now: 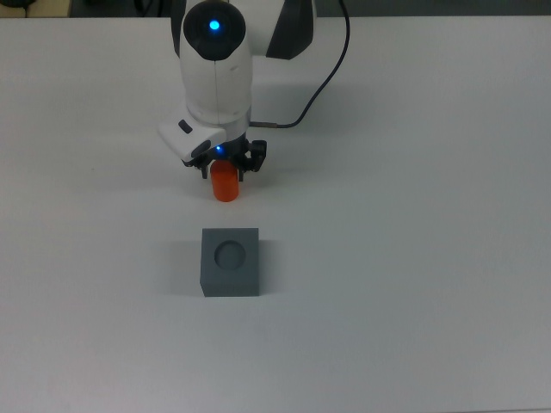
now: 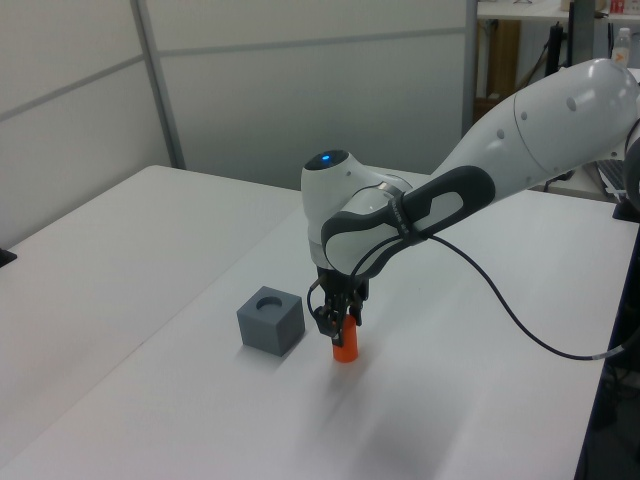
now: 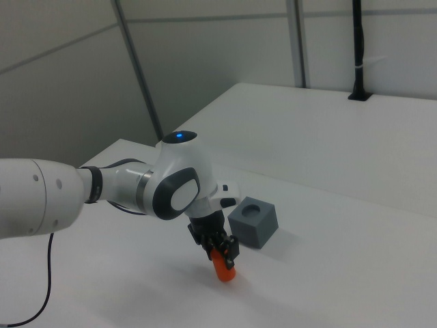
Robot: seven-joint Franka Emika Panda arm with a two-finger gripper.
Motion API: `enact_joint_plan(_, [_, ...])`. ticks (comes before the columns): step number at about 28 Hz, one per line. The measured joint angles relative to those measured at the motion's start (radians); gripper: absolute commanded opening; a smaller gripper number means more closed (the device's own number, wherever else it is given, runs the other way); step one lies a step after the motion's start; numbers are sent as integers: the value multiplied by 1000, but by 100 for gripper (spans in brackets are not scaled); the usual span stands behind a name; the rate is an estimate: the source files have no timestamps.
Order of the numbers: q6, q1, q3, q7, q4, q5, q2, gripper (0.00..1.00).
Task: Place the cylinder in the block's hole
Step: 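Close the gripper around the orange cylinder, then lift the orange cylinder and carry it over the grey block's hole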
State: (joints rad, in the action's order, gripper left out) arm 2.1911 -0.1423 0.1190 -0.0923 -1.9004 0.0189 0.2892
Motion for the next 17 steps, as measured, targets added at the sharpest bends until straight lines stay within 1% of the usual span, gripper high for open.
enact_joint_plan(3, [2, 1, 0, 2, 1, 0, 1, 11])
enact_joint_plan(4, [2, 1, 0, 2, 2, 0, 1, 9])
enact_joint_plan(7, [2, 5, 0, 6, 10, 1, 0, 9])
enact_joint_plan(10, [0, 13, 0, 6, 35, 1, -2, 9])
enact_joint_plan(13, [-34, 24, 0, 9, 97, 1, -5, 9])
enact_joint_plan(17, [-104, 31, 0, 9, 207, 0, -9, 9])
